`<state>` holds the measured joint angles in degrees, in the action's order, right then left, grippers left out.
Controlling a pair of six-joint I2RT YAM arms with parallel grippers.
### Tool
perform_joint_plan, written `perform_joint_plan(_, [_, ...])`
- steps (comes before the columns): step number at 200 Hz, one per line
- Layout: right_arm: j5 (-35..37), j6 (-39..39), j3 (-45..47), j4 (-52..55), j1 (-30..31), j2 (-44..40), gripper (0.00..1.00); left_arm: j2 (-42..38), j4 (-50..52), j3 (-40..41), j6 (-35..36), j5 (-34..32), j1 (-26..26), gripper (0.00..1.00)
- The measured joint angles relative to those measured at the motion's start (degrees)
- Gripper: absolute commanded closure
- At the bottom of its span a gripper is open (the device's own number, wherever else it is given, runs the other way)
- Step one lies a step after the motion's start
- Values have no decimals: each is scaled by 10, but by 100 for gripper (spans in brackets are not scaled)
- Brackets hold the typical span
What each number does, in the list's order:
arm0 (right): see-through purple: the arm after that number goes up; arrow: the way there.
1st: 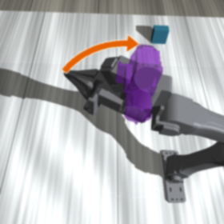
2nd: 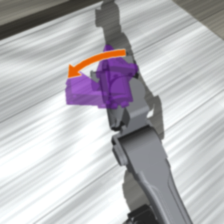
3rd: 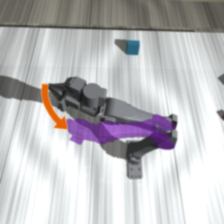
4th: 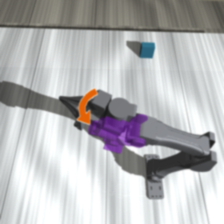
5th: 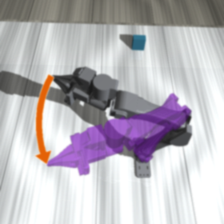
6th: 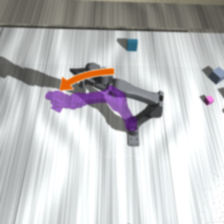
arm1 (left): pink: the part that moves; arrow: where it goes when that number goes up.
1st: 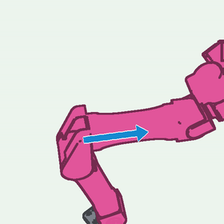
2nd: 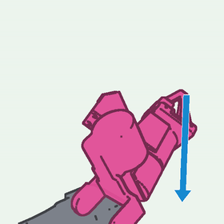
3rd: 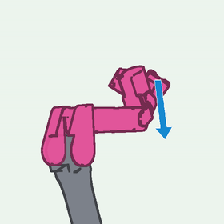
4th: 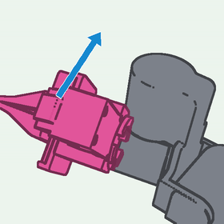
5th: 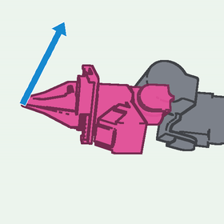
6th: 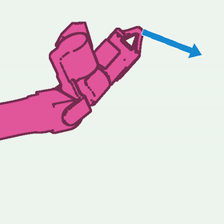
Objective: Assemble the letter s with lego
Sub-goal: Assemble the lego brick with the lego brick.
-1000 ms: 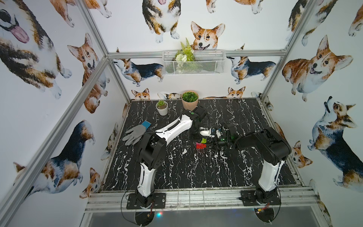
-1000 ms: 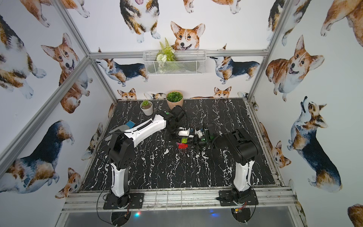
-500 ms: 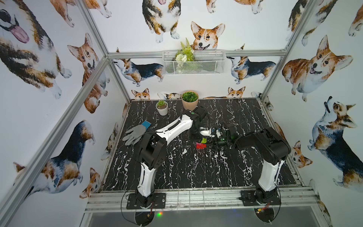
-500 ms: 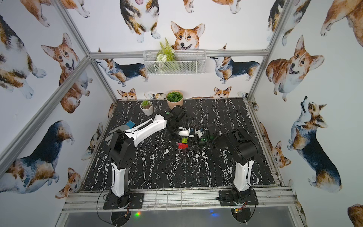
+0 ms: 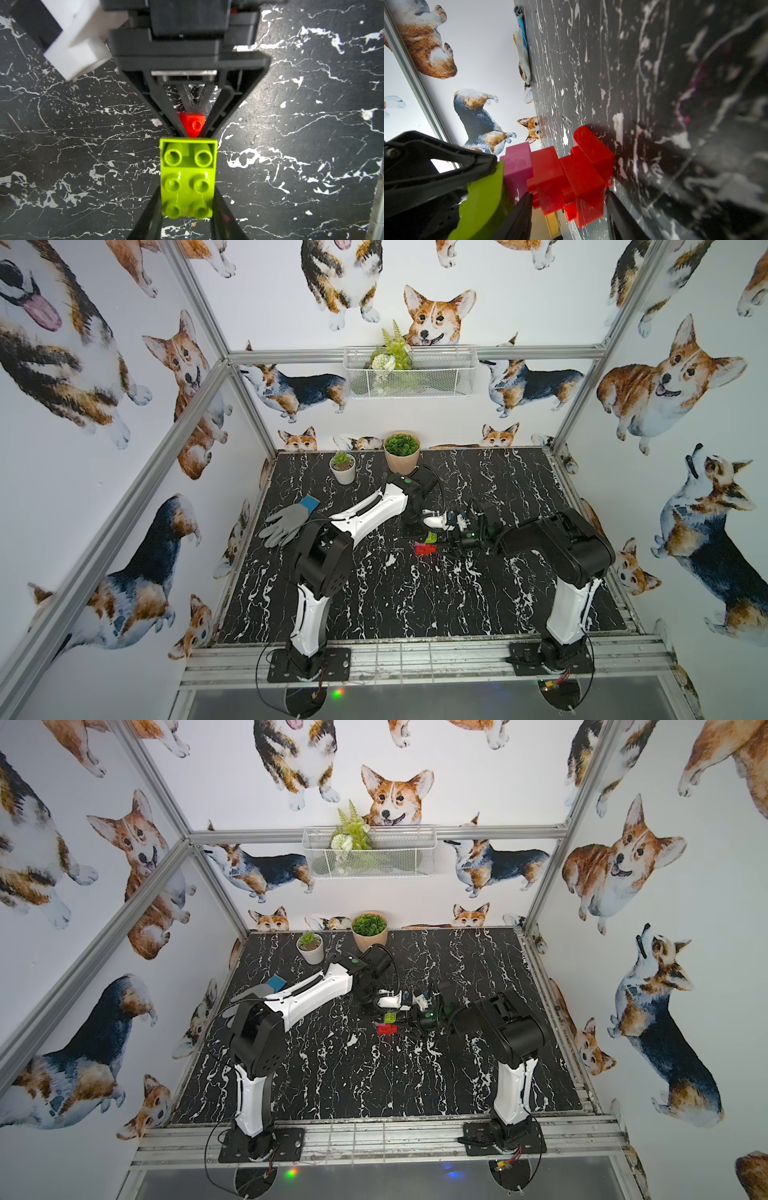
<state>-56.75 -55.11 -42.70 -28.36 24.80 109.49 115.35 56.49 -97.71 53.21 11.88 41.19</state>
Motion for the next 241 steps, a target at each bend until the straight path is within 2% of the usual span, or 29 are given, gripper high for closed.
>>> perform_joint_plan(74, [-4,0,0,-3,0,3,43,0,0,-3,-9,0,1,63])
perform_joint_plan(99, [-4,0,1,-7,-1,4,40,0,3,-5,-12,1,1,63])
perform_joint_plan(241, [-17,-27,24,-78,-9,17,38,5,3,-5,-18,6,1,62])
